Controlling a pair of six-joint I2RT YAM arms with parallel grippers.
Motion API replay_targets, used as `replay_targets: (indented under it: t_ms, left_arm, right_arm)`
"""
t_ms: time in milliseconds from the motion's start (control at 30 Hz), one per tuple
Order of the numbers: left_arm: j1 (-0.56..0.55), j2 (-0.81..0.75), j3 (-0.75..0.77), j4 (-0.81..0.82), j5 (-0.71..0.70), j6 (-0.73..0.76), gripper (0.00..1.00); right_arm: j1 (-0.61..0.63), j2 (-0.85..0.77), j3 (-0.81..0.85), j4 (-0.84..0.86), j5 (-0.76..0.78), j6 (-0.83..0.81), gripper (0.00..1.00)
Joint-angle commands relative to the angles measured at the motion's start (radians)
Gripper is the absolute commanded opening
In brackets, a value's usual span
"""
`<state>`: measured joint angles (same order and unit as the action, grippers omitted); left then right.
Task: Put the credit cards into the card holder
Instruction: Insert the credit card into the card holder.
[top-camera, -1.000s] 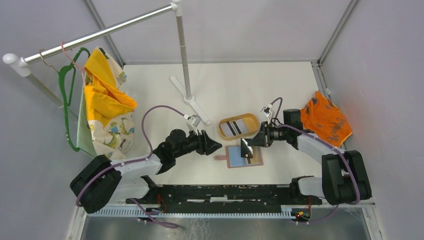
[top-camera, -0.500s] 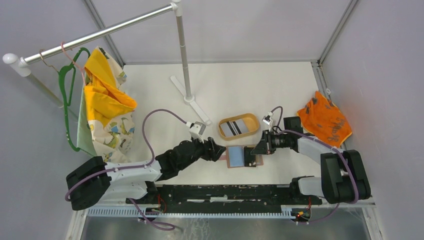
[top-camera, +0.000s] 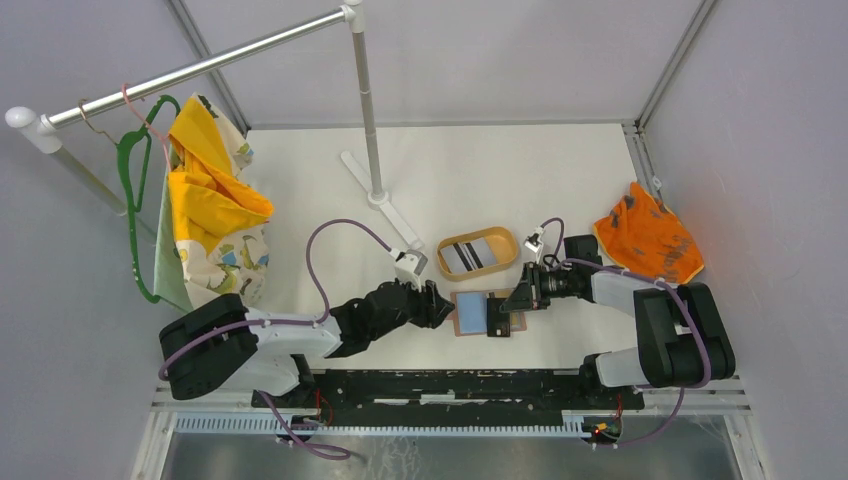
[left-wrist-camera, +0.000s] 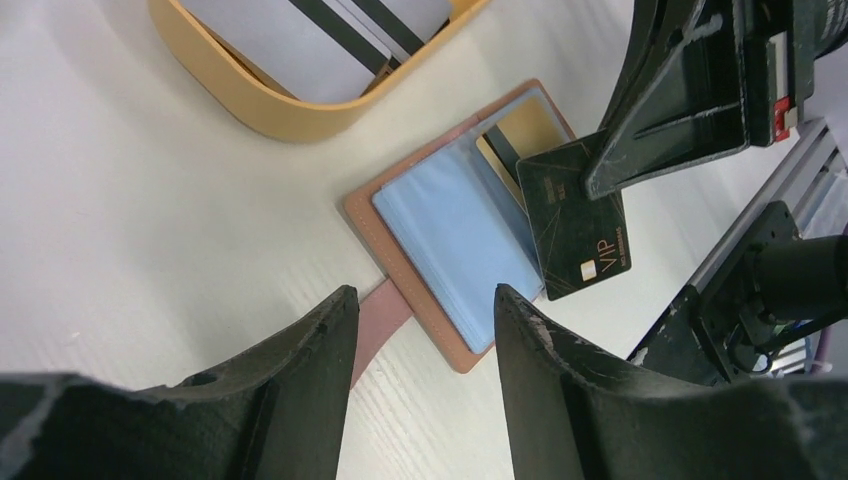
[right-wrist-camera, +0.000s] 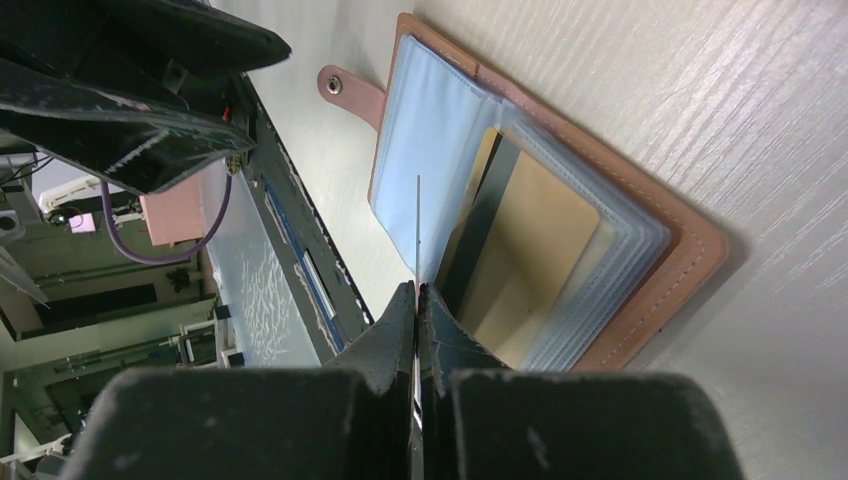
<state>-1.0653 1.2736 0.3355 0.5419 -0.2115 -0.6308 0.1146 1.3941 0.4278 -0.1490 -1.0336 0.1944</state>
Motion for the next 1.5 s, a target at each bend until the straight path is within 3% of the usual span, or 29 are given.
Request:
replay_targets:
  t_ms: [0, 600, 1467]
  left_arm:
    - [-0.028, 0.060, 0.058, 0.061, 0.008, 0.045, 0.59]
    - [-0.101, 0.255, 0.215, -0.165, -0.215, 0.072, 0.60]
    - [-0.140, 0.325, 0.284, -0.249, -0.276, 0.080, 0.38]
  right_arm:
    - [-0.005, 0.008, 0.041, 0.037, 0.001, 0.022, 0.00]
    - [-0.027, 0.038, 0.072, 0.042, 0.052, 0.025, 0.00]
    - [-0.024, 0.136, 0.051, 0.110, 0.020, 0.099, 0.00]
